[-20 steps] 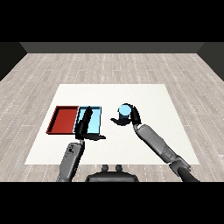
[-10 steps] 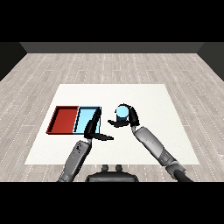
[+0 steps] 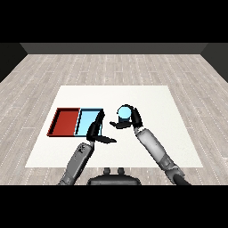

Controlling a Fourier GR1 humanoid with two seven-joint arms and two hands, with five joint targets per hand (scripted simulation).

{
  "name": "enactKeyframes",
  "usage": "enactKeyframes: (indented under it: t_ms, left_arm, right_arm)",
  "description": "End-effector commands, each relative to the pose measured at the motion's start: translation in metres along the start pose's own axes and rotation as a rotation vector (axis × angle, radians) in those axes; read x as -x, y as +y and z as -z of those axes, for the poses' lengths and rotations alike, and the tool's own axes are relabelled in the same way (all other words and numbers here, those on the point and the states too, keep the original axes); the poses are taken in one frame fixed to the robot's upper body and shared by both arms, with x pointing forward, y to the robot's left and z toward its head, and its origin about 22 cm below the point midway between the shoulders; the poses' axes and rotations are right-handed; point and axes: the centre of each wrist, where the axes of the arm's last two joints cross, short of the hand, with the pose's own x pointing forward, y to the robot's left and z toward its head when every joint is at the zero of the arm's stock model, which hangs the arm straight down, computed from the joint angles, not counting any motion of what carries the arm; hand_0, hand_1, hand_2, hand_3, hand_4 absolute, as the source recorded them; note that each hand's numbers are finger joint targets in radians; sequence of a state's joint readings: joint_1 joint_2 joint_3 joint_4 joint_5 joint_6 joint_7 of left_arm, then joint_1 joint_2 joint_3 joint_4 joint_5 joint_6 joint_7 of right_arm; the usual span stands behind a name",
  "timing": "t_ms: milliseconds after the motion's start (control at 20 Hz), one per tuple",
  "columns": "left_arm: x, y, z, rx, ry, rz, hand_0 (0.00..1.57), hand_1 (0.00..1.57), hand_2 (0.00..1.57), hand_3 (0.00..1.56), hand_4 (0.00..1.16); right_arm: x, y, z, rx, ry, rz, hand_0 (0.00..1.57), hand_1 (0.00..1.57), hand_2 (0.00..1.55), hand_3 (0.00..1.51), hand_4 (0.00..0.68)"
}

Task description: Pick the blue can and put it in the blue box

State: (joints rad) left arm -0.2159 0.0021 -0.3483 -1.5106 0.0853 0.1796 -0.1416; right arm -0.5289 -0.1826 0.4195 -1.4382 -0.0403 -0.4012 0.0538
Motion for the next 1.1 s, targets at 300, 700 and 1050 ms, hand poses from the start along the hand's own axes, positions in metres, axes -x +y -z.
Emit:
enactKeyframes:
  t_ms: [300,700,1050]
  left_arm:
    - [0.007,-0.001,0.015,-0.015,0.011,0.010,0.00,0.00,0.00,0.00,0.00]
    - [0.045,-0.018,0.006,-0.011,0.086,0.031,0.00,0.00,0.00,0.00,0.00]
    - [0.037,-0.026,0.022,-0.005,0.091,0.039,0.00,0.00,0.00,0.00,0.00]
  right_arm:
    - [-0.005,0.006,0.007,-0.018,0.018,-0.009,1.48,1.48,1.46,1.39,0.580]
    - [-0.009,0.022,0.005,-0.036,-0.010,-0.029,1.49,1.49,1.46,1.39,0.581]
    - [-0.019,0.025,0.000,-0.051,-0.019,-0.023,1.49,1.49,1.46,1.38,0.570]
